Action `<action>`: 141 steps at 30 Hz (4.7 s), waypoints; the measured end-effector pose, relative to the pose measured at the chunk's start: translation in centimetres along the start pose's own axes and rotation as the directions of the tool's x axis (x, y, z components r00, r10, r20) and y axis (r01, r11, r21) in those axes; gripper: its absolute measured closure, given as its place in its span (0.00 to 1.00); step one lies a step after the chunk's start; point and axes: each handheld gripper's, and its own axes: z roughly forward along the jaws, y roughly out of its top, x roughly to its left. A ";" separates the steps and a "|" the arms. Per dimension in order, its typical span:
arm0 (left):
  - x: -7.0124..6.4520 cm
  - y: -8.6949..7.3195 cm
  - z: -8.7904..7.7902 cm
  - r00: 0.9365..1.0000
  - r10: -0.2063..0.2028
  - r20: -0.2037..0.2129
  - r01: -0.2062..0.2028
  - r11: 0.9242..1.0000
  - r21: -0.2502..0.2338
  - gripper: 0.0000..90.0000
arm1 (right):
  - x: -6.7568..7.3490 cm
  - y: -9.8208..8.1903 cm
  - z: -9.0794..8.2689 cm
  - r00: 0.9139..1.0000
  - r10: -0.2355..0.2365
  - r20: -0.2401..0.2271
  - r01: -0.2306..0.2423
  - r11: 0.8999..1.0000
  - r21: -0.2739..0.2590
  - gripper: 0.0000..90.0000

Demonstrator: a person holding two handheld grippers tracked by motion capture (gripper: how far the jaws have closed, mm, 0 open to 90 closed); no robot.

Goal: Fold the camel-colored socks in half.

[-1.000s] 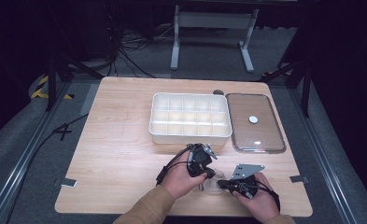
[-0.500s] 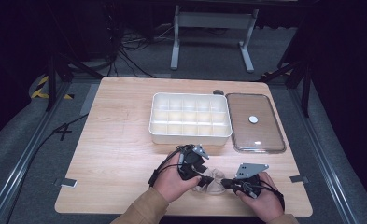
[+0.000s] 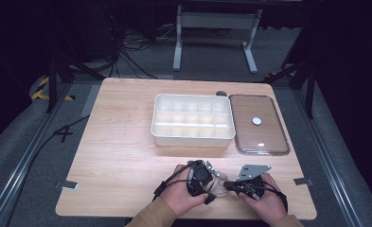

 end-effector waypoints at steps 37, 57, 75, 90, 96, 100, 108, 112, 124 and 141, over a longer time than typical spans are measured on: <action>0.8 1.8 0.9 0.999 0.007 0.043 -0.001 0.989 -0.150 0.95 | -0.2 -1.0 -0.3 1.000 0.000 -0.007 0.000 1.000 0.006 0.99; 3.0 -1.2 -2.2 0.999 -0.030 -0.032 0.025 0.988 -0.153 0.75 | 0.2 2.2 -4.0 1.000 -0.001 0.007 0.003 0.986 -0.169 0.99; 2.7 -1.9 0.0 0.997 -0.058 0.050 0.062 0.995 -0.076 0.82 | 1.3 3.9 -0.5 0.999 -0.038 -0.006 0.037 0.988 -0.153 0.96; 2.3 -1.2 -0.3 0.996 -0.024 0.085 0.033 0.995 -0.099 0.79 | 0.1 1.5 -1.2 0.997 -0.046 0.058 0.048 0.998 -0.042 0.91; 2.3 -1.0 0.0 0.996 -0.015 0.083 0.023 0.995 -0.095 0.79 | 0.0 0.9 -1.7 0.996 -0.045 0.075 0.047 0.998 -0.034 0.87; 2.2 -0.7 0.0 0.997 -0.001 0.077 0.008 0.995 -0.097 0.79 | -0.1 0.7 -1.9 0.995 -0.045 0.091 0.048 0.998 -0.027 0.86; 2.0 -0.5 -0.7 0.998 0.014 0.060 -0.003 0.985 -0.173 0.77 | -0.5 -0.2 -0.8 0.996 -0.036 0.086 0.034 0.999 0.022 0.85; 1.5 0.0 -1.3 0.997 0.060 0.048 -0.048 0.975 -0.215 0.77 | -0.5 -0.2 -0.8 0.996 -0.040 0.083 0.039 0.999 0.018 0.85; 1.1 1.2 0.8 0.982 0.186 -0.035 -0.189 0.966 -0.174 0.82 | -0.7 -0.4 -0.8 0.997 -0.031 0.066 0.031 1.000 -0.003 0.85; 2.0 0.8 2.4 0.992 0.119 -0.040 -0.123 0.988 -0.094 0.76 | -1.6 -1.4 -1.5 0.998 -0.003 0.065 0.002 1.000 0.024 0.78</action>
